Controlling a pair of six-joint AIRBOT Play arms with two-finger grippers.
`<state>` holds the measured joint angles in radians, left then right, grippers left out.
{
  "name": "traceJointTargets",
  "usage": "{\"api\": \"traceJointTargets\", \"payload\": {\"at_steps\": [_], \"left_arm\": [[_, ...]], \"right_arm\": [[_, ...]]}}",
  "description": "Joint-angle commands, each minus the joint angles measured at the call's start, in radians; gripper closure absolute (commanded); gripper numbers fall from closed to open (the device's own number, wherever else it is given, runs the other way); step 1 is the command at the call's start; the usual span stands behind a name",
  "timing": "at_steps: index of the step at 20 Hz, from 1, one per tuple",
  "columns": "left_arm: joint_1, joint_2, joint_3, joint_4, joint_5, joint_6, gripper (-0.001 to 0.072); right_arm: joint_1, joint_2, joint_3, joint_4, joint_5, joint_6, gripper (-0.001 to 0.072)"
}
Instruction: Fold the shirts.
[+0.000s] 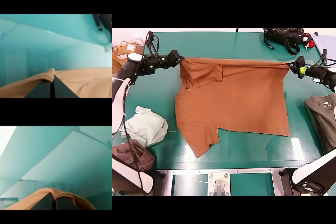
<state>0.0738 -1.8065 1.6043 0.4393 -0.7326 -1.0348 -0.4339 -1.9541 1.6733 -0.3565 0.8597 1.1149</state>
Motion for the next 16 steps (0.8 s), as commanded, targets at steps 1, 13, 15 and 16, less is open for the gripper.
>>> {"api": "traceJointTargets", "payload": {"at_steps": [1, 13, 15, 16], "left_arm": [[-0.003, -0.018, 0.038, 0.038, 0.003, -0.018, 0.0682], [-0.005, -0.018, 0.038, 0.557, -0.504, -0.275, 0.0682], [-0.005, -0.018, 0.038, 0.557, -0.536, -0.276, 0.0682], [-0.005, -0.018, 0.037, 0.557, -0.542, -0.278, 0.0682]], "right_arm": [[0.008, -0.013, 0.039, -0.005, -0.010, 0.000, 0.0700], [-0.064, -0.008, -0.002, -0.448, 0.542, 0.177, 0.0702], [-0.064, -0.008, -0.042, -0.449, 0.544, 0.188, 0.0702], [-0.064, -0.008, -0.061, -0.449, 0.545, 0.187, 0.0701]]}}
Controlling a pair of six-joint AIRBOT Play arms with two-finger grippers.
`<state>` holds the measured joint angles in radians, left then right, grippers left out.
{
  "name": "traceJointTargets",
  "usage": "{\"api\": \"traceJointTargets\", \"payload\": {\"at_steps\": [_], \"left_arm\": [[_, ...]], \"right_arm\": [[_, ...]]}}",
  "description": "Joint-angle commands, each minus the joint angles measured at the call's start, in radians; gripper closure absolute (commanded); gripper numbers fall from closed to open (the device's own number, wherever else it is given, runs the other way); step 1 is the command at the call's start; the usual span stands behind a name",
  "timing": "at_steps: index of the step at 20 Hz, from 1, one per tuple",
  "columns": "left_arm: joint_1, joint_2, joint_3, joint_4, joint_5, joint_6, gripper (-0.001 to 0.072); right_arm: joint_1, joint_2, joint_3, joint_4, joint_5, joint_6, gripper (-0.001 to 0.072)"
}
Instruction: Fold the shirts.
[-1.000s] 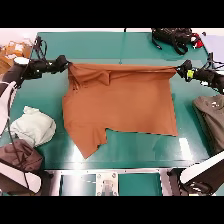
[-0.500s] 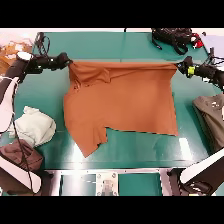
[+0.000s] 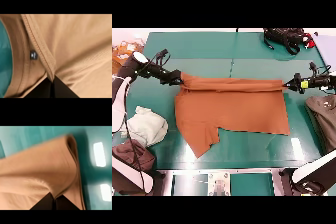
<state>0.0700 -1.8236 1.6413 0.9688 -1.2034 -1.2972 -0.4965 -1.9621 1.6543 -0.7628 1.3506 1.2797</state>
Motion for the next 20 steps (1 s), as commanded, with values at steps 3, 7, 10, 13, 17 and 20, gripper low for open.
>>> {"api": "traceJointTargets", "payload": {"at_steps": [3, 7, 10, 13, 17, 20], "left_arm": [[-0.001, -0.007, -0.001, 0.027, -0.081, -0.050, 0.0682], [-0.015, -0.019, -0.001, 0.025, -0.153, -0.069, 0.0649], [-0.008, -0.019, 0.003, 0.024, -0.266, -0.155, 0.0103], [0.020, -0.018, 0.026, 0.027, -0.427, -0.217, 0.0104], [0.031, 0.035, 0.016, 0.094, -0.552, -0.256, 0.0307], [0.024, 0.190, -0.112, 0.164, -0.519, -0.231, 0.0321]], "right_arm": [[-0.002, 0.000, -0.076, -0.043, 0.055, 0.023, 0.0701], [-0.005, 0.004, -0.072, -0.042, 0.101, 0.027, 0.0691], [-0.032, 0.004, -0.047, -0.046, 0.222, 0.089, 0.0478], [-0.078, 0.004, -0.036, -0.061, 0.334, 0.146, 0.0478], [-0.129, 0.043, -0.092, -0.073, 0.406, 0.146, 0.0231], [-0.190, 0.187, -0.249, -0.095, 0.338, 0.141, 0.0232]]}}
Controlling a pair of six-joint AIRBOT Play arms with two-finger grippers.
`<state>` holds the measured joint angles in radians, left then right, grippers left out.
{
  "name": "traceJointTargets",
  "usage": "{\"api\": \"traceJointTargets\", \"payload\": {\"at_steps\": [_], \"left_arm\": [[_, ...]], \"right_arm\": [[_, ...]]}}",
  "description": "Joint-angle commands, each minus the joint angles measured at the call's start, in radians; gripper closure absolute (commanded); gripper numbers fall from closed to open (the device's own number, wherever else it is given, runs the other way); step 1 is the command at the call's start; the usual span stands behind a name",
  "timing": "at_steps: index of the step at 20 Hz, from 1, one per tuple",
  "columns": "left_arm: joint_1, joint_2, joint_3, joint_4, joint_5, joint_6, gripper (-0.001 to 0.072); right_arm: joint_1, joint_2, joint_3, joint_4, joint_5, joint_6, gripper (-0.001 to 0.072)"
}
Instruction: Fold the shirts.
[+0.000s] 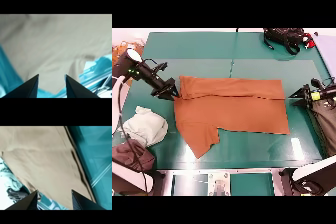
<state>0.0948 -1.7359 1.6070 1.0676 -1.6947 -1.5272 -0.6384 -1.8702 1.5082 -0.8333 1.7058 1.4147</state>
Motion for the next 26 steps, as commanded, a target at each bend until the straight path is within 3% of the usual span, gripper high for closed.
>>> {"api": "traceJointTargets", "payload": {"at_steps": [1, 4, 8, 10, 14, 22, 26], "left_arm": [[0.000, 0.178, -0.156, 0.096, 0.006, 0.002, 0.0320], [-0.001, 0.442, -0.473, 0.118, 0.169, -0.019, 0.0319], [-0.001, 0.769, -0.951, 0.012, 0.364, -0.043, 0.0319], [-0.001, 0.855, -1.132, -0.095, 0.439, -0.022, 0.0319], [-0.001, 0.871, -1.333, -0.159, 0.559, -0.005, 0.0318], [-0.001, 0.794, -1.397, -0.403, 0.808, 0.164, 0.0318], [-0.001, 0.633, -1.392, -0.749, 0.855, 0.470, 0.0334]], "right_arm": [[-0.072, 0.160, -0.171, -0.041, -0.052, 0.006, 0.0232], [-0.117, 0.433, -0.488, -0.046, -0.265, 0.006, 0.0232], [-0.101, 0.760, -0.941, 0.025, -0.490, -0.020, 0.0236], [-0.100, 0.830, -1.088, 0.101, -0.582, -0.038, 0.0245], [-0.100, 0.833, -1.172, 0.082, -0.598, -0.072, 0.0243], [-0.099, 0.833, -1.176, 0.075, -0.574, -0.072, 0.0240], [-0.099, 0.833, -1.176, 0.074, -0.570, -0.072, 0.0240]]}}
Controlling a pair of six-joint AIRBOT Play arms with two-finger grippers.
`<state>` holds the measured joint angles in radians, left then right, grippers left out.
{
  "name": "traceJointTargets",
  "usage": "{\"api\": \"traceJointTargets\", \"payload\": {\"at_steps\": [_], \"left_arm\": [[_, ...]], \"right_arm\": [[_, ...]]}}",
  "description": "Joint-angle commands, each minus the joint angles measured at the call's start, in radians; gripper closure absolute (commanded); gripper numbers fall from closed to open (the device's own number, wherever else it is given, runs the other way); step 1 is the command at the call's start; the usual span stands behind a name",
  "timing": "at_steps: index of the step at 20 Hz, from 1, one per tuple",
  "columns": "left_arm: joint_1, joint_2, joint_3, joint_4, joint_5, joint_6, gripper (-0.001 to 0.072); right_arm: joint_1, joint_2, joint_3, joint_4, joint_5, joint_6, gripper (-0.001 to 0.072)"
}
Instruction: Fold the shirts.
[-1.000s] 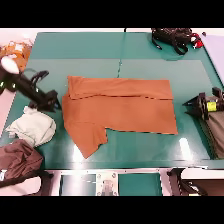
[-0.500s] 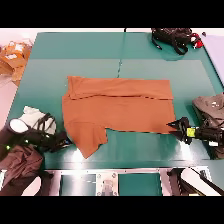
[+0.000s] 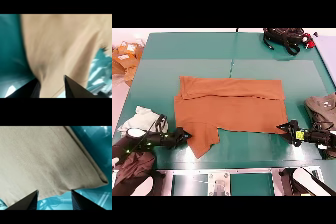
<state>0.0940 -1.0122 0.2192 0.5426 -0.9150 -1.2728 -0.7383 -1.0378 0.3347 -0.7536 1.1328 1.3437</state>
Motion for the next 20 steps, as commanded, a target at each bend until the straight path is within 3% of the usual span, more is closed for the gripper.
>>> {"api": "traceJointTargets", "payload": {"at_steps": [1, 3, 4, 7, 9, 14, 20], "left_arm": [[0.000, -0.107, 0.009, -0.263, 0.065, 0.261, 0.0454], [0.000, -0.106, 0.064, -0.235, 0.033, 0.286, 0.0667], [0.000, -0.106, 0.098, -0.192, 0.008, 0.281, 0.0682], [0.000, -0.106, 0.183, -0.043, -0.090, 0.204, 0.0682], [0.000, -0.106, 0.220, -0.013, -0.140, 0.200, 0.0682], [0.000, -0.106, 0.232, -0.008, -0.136, 0.200, 0.0682], [0.000, -0.106, 0.232, -0.008, -0.130, 0.208, 0.0682]], "right_arm": [[0.001, 0.001, -0.002, -0.006, 0.020, -0.001, 0.0240], [0.001, 0.002, -0.002, -0.006, 0.065, -0.001, 0.0239], [0.001, 0.002, -0.001, -0.006, 0.086, -0.001, 0.0240], [0.001, 0.002, -0.001, -0.031, 0.158, 0.011, 0.0241], [0.001, 0.002, -0.001, -0.052, 0.138, 0.014, 0.0241], [0.001, -0.003, -0.009, -0.048, -0.069, 0.051, 0.0242], [0.128, -0.021, -0.080, 0.093, -0.277, 0.051, 0.0244]]}}
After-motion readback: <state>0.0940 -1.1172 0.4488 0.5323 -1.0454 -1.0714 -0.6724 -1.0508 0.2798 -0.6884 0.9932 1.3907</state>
